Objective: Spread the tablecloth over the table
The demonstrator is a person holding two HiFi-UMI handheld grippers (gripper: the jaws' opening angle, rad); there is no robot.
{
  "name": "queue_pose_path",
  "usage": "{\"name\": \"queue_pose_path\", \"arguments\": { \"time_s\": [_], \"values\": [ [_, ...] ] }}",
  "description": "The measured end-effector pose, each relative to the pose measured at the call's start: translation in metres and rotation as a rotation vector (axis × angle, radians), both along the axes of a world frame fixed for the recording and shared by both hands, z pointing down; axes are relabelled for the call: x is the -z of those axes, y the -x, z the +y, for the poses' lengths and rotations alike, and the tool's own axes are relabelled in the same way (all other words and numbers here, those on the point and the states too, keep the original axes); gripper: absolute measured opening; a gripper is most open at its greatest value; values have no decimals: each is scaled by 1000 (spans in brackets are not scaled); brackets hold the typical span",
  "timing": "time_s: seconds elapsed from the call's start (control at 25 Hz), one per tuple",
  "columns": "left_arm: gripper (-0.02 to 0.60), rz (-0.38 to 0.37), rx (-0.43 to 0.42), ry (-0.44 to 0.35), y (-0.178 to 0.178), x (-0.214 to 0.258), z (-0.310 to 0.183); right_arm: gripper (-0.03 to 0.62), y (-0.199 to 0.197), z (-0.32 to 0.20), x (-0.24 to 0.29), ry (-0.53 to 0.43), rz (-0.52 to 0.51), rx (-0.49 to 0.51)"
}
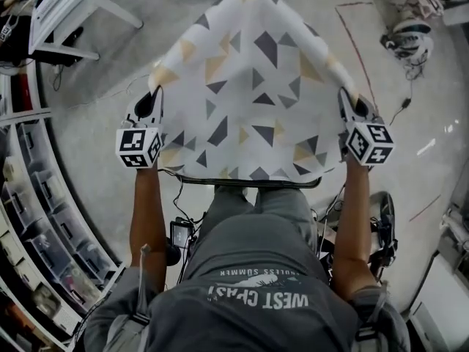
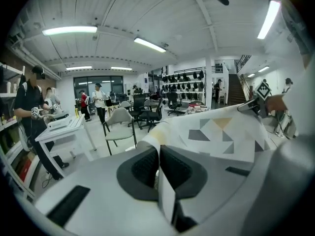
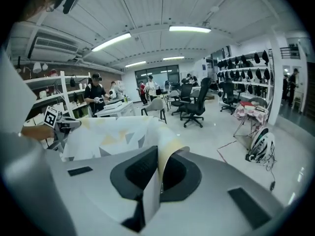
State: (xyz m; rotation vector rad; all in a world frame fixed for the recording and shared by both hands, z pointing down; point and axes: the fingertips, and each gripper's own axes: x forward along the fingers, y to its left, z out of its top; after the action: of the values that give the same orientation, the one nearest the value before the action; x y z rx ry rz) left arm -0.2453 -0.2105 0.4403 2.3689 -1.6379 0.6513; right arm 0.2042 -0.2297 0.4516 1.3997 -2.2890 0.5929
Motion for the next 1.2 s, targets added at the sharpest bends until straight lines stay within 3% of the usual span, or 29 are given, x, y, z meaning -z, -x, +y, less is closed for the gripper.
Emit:
{"name": "queue_pose_path", "arguments": {
  "time_s": [0.24,0.44,0.6,0.76,0.88,1.0,1.08,1.12,1.2],
  "values": [
    [1,-35,7,105,-2,-69,-28,15,-3,-22,-62,99,41,17],
    [2,-156,-37,125,-13,-100,-43,15,10,-28,-99,160,73,97],
    [0,-304,-142,99,-50,-107,-33,18,40,-16,-115,178,157,234],
    [2,-437,-358,104,-108,-131,13,39,74,14,-135,189,241,386],
    [17,-517,-521,111,-160,-159,53,80,109,50,-160,194,342,553],
    [21,-562,-571,120,-184,-183,69,145,147,82,-184,221,392,726],
    [21,-563,-553,133,-184,-194,70,211,167,96,-184,272,310,805],
    [21,-555,-536,136,-182,-196,69,221,173,96,-175,294,207,804],
    [20,-536,-504,138,-176,-198,67,232,175,79,-143,339,-146,673]
  ]
}}
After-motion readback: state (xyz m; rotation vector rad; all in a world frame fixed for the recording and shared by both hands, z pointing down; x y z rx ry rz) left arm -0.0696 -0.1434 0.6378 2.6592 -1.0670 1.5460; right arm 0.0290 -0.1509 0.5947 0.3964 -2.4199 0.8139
